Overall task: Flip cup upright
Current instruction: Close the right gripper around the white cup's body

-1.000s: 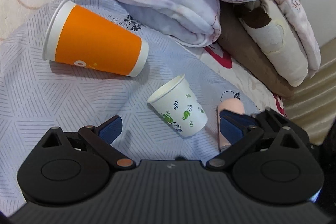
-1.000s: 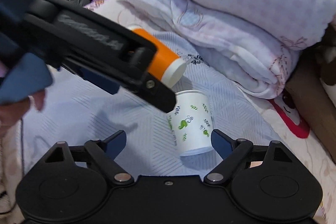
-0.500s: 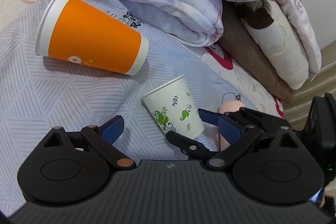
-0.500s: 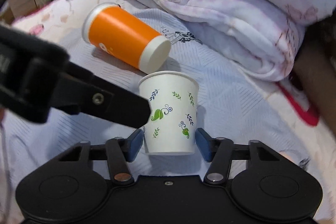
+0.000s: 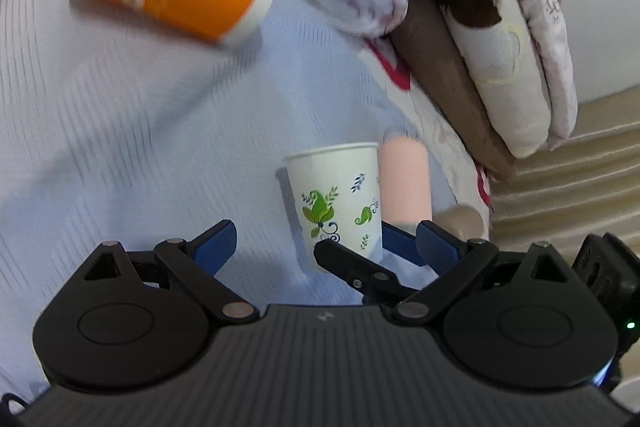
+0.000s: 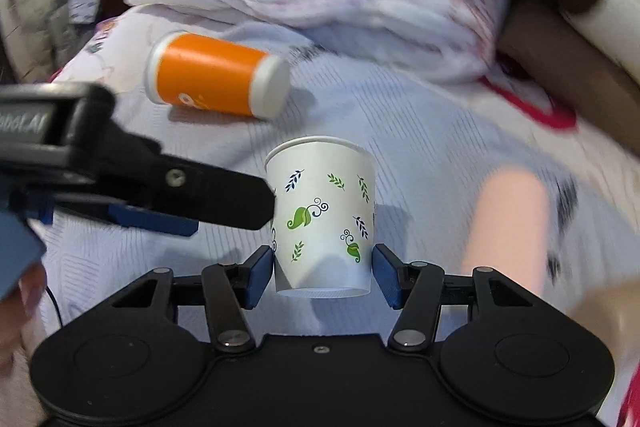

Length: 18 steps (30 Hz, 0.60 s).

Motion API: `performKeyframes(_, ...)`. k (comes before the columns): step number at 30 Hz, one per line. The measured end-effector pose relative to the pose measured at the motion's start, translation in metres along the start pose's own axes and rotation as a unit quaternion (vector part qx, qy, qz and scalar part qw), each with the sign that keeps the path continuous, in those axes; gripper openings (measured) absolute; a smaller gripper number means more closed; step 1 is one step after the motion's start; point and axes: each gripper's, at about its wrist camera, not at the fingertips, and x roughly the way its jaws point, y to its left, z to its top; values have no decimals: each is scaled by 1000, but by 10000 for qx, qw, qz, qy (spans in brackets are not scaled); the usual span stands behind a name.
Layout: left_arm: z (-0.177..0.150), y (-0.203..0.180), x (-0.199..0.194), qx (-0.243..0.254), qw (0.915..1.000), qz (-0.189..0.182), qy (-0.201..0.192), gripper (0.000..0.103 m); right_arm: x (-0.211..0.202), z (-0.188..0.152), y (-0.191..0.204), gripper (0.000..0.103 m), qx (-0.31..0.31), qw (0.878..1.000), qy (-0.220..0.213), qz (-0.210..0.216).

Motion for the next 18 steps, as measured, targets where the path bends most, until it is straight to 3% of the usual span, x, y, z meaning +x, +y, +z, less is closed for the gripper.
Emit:
performKeyframes(5, -17, -5, 9, 1, 9995, -163, 252, 97, -18, -27, 0, 60, 622, 9975, -43, 334)
performKeyframes(10, -35, -20, 10, 468, 9985, 72, 268, 97, -27, -52, -4, 60, 1099, 9931, -102, 402)
performKeyframes(18, -51, -25, 19, 671, 9967, 103, 448, 93, -35, -86, -8, 61, 1512, 9863, -251, 603)
